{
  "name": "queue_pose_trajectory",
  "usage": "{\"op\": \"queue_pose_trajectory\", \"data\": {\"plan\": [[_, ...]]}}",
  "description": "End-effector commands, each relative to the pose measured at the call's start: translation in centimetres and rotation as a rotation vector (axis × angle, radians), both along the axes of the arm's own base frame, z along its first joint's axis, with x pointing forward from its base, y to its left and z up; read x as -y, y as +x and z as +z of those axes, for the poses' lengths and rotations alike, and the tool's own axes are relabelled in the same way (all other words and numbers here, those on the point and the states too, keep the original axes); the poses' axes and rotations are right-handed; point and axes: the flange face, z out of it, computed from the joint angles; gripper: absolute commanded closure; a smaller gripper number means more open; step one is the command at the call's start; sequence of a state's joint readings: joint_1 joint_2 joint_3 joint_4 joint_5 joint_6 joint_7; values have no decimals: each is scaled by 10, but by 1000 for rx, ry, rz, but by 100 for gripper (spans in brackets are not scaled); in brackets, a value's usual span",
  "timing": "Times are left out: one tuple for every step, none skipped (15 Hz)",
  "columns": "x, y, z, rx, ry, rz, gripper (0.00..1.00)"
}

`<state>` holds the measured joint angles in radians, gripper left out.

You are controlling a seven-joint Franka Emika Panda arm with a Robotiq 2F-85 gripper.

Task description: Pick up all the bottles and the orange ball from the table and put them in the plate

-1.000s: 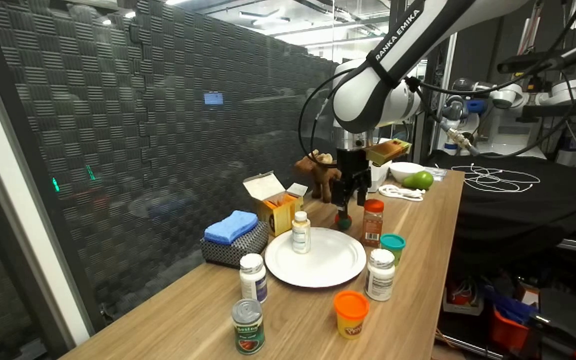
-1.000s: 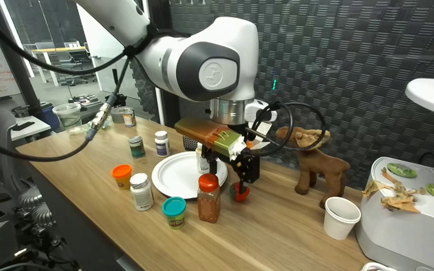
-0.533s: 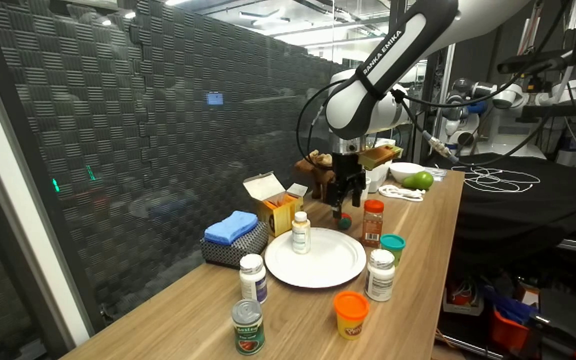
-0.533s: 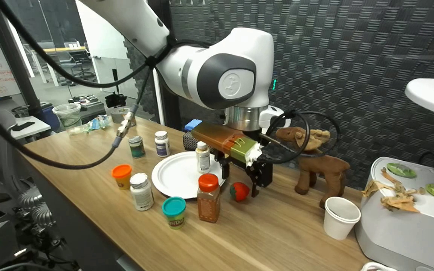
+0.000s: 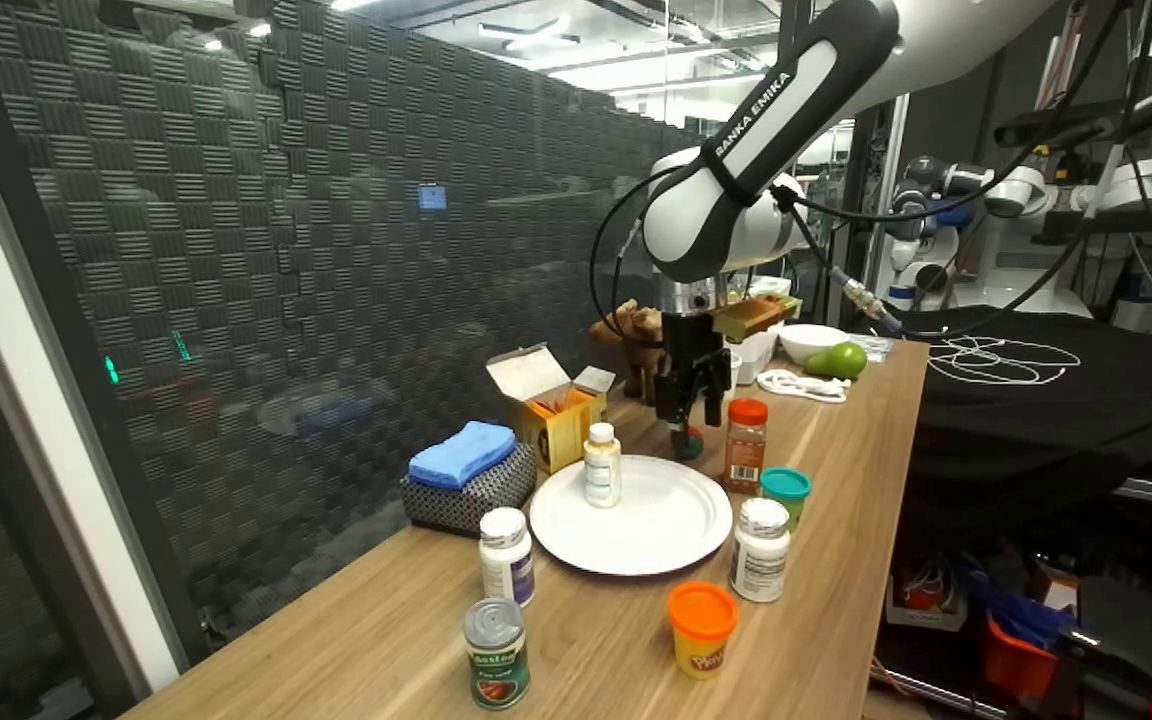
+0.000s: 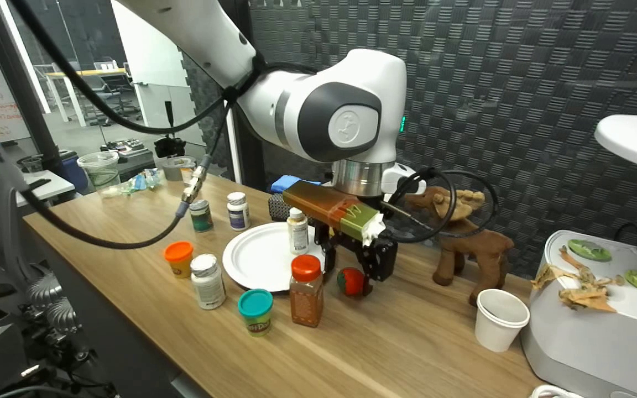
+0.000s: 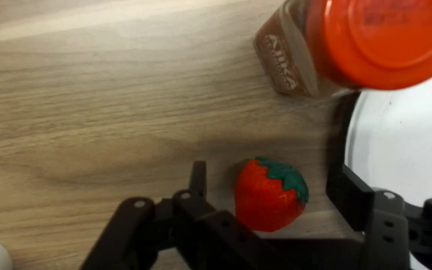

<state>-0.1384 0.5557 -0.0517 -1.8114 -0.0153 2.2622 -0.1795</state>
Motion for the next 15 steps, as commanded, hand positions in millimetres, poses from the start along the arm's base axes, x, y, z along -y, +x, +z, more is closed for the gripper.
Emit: {"op": "queue_pose_trajectory", "data": {"plan": [[5,6,7,7,-23,-2,47],[5,6,6,9,-25,-2,56],[6,5,5,9,-26,-2,63],[5,5,3,9,-27,-1,70],[5,6,2,7,-29,2,78],[5,6,2,6,-31,4,84],[4,6,0,4,-33,7,87],[3,6,0,1,-34,14,90],[2,6,-1,-3,-37,21,87],[0,6,-1,-3,-40,24,62],[-1,8,-1,0,-43,28,62],[-2,10,-1,5,-49,35,56],[-3,13,0,12,-60,42,48],[-4,16,2,20,-73,50,41],[-5,19,5,29,-89,58,32]]}}
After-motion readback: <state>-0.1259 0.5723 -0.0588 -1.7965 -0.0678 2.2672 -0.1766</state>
